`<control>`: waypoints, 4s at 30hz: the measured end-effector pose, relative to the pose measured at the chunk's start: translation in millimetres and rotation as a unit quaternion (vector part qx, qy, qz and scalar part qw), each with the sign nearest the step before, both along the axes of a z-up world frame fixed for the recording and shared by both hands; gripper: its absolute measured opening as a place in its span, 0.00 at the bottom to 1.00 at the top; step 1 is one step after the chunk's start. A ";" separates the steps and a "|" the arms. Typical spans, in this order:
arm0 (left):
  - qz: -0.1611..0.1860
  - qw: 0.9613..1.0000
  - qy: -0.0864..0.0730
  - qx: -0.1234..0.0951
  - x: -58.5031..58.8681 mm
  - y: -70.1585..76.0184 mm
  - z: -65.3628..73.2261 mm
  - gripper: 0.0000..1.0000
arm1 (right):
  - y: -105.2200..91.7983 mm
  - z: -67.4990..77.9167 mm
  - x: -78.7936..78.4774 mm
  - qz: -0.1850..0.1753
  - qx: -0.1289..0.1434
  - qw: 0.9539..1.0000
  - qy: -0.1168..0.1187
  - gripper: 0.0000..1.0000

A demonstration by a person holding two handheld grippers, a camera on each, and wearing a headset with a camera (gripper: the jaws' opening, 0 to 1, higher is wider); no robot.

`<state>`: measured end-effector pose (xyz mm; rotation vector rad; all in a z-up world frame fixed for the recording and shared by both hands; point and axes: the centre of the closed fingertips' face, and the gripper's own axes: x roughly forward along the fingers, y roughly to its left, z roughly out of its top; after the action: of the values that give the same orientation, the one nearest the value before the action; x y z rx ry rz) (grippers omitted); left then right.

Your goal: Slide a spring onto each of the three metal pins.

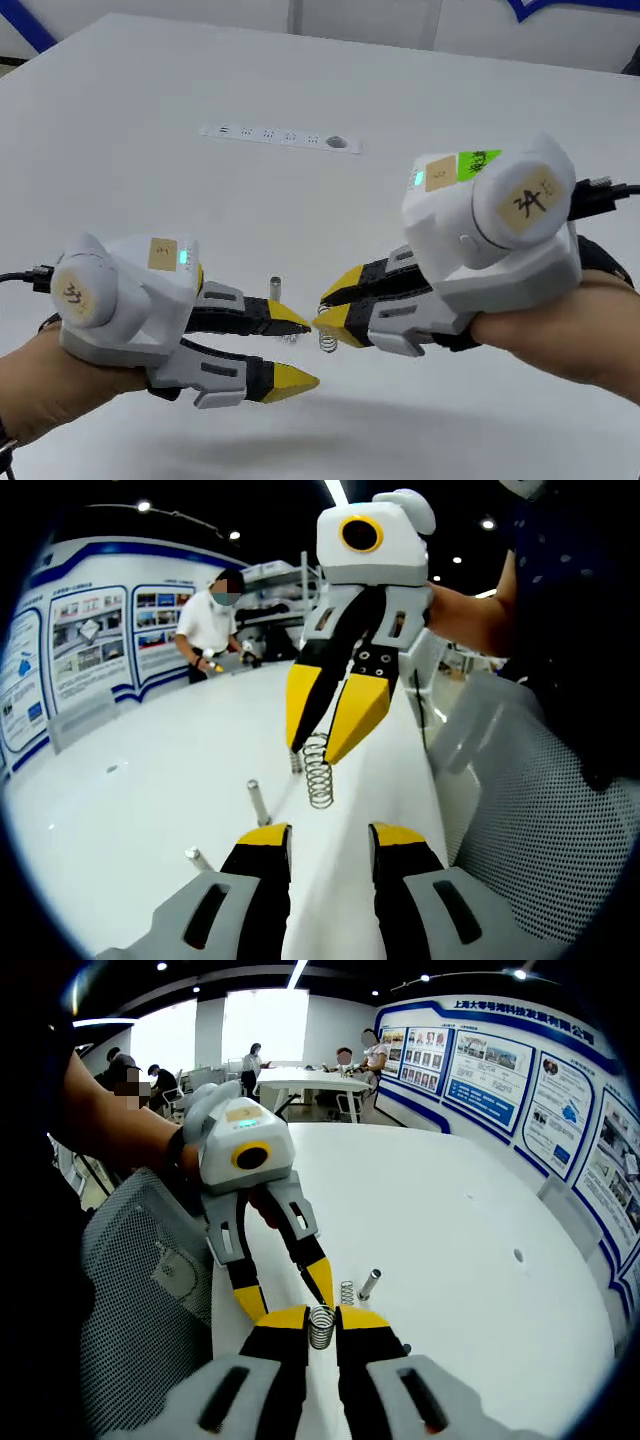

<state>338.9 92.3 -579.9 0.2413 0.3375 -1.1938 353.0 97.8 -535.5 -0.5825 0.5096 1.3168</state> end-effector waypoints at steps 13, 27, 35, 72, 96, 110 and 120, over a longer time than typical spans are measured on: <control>0.047 0.999 0.006 -0.026 4.9 18.3 5.5 0.41 | -16.5 12.4 33.7 -0.057 0.033 0.998 -0.023 0.11; 0.101 0.994 0.014 -0.047 6.4 40.9 5.8 0.50 | -24.5 4.3 67.2 -0.113 0.060 0.991 -0.033 0.11; 0.115 0.992 0.023 -0.052 3.8 47.1 2.4 0.52 | -26.9 -11.0 78.2 -0.128 0.060 0.990 -0.023 0.11; 0.136 0.989 0.031 -0.052 5.7 54.6 0.9 0.56 | -27.0 -70.8 86.6 -0.140 0.030 0.990 0.016 0.11; 0.137 0.989 0.031 -0.053 4.2 54.6 -0.5 0.56 | -21.9 -52.5 73.6 -0.119 0.030 0.992 -0.016 0.16; 0.138 0.989 0.029 -0.049 1.9 57.4 0.2 0.56 | 21.0 -76.4 43.6 -0.061 0.013 0.998 0.007 0.16; 0.139 0.989 0.030 -0.049 2.1 57.3 -0.4 0.55 | 33.1 -107.1 41.8 -0.053 -0.013 0.998 0.035 0.16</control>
<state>341.0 149.6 -580.3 0.0685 0.3512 -0.9403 394.8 130.9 -642.6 -0.5253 0.6078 1.2344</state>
